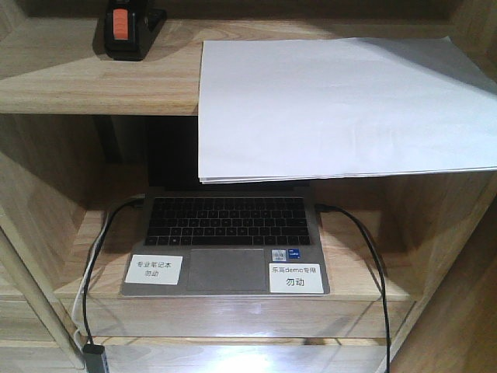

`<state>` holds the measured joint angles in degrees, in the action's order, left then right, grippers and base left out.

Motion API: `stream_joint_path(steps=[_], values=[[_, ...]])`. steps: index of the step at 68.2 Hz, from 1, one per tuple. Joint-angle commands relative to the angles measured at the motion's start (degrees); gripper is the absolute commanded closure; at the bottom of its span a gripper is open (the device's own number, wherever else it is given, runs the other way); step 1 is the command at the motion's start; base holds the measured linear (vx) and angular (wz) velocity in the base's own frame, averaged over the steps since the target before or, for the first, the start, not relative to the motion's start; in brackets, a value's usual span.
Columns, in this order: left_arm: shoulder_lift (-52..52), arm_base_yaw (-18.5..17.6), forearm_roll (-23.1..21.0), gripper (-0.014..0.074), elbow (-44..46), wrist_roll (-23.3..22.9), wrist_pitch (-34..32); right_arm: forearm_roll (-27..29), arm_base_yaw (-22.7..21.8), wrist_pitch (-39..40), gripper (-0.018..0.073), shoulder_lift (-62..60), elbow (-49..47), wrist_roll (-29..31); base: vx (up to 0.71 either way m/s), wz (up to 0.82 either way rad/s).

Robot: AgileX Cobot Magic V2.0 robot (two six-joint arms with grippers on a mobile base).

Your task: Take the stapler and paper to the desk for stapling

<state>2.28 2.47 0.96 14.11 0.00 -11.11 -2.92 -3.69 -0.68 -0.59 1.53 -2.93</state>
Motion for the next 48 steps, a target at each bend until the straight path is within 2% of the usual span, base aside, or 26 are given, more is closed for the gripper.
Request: stream_joint_path(steps=[1, 5, 11, 17, 25, 41, 48], values=[[5.17, -0.13, -0.1, 0.0603, 8.29, -0.42, 5.23, -0.65, -0.31, 4.41, 0.0569, -0.52, 0.28, 0.25, 0.0, 0.0], [8.71, -0.13, -0.1, 0.0603, 12.11, -0.42, 11.11, -0.65, -0.31, 4.41, 0.0569, -0.52, 0.28, 0.25, 0.0, 0.0], [12.99, -0.13, -0.16, 0.0603, 16.22, -0.42, 16.58, -0.65, -0.31, 4.41, 0.0569, -0.52, 0.28, 0.25, 0.0, 0.0], [16.02, -0.13, -0.31, 0.0603, 18.5, -0.42, 20.79, -0.65, -0.31, 4.41, 0.0569, -0.52, 0.28, 0.25, 0.0, 0.0], [18.12, -0.13, -2.65, 0.0603, 18.99, -0.42, 25.01, -0.65, -0.31, 4.41, 0.0569, -0.52, 0.28, 0.25, 0.0, 0.0], [18.69, -0.13, -3.83, 0.0603, 18.99, -0.55, 24.08, -0.65, -0.31, 4.41, 0.0569, -0.52, 0.28, 0.25, 0.0, 0.0], [18.69, -0.13, -6.7, 0.0596, 18.99, -0.55, 24.42, -0.65, -0.31, 4.41, 0.0569, -0.52, 0.28, 0.25, 0.0, 0.0]])
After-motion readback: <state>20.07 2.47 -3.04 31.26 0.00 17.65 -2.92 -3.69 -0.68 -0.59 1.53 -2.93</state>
